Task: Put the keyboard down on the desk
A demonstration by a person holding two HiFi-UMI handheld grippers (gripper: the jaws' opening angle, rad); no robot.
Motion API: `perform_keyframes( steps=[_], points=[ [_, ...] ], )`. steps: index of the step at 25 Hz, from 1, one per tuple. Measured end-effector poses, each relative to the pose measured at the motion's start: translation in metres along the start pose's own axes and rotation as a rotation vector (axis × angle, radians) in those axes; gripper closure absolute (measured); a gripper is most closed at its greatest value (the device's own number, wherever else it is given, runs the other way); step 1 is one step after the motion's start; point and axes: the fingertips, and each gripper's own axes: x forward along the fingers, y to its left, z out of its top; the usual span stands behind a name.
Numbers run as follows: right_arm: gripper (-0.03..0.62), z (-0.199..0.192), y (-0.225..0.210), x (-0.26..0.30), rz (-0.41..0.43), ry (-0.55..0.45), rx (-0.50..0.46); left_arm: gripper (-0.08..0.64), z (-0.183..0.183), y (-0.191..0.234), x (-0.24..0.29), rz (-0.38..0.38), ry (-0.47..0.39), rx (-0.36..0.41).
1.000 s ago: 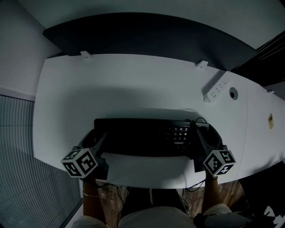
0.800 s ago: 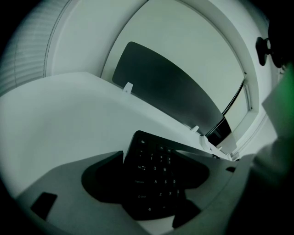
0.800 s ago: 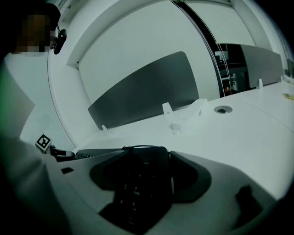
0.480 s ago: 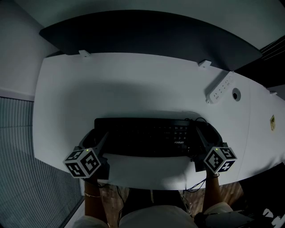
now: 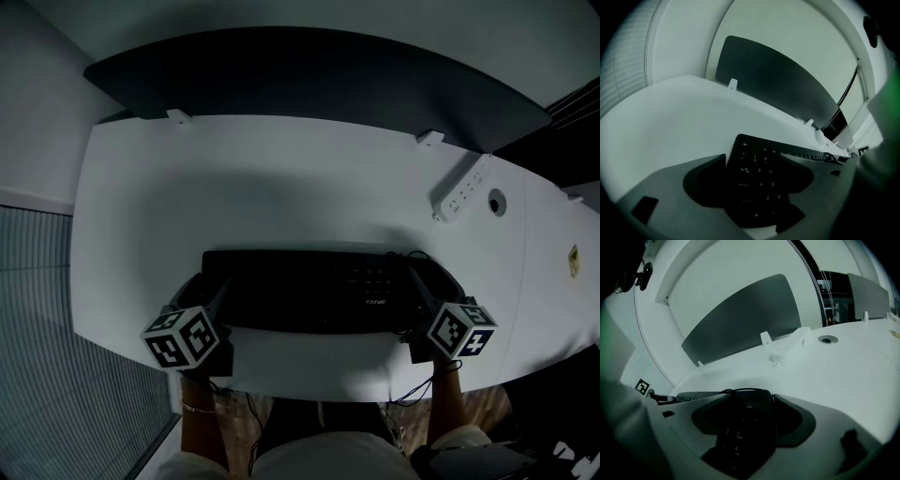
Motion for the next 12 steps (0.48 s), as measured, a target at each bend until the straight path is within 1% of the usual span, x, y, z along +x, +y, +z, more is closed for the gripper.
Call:
perform_keyframes(
  steps=[5, 12],
  points=[
    [0.337, -0.0011, -0.0017, 0.0024, -0.003, 0.027, 0.021, 0.227, -0.0008, 0.0010, 0.0032, 0.035, 0.005, 0.018],
    [0.337, -0.0026, -0.0035, 0.0014, -0.019, 0.057, 0.035, 0.227, -0.0055, 0.0039, 0.0061, 0.007, 0.013, -0.020]
  ],
)
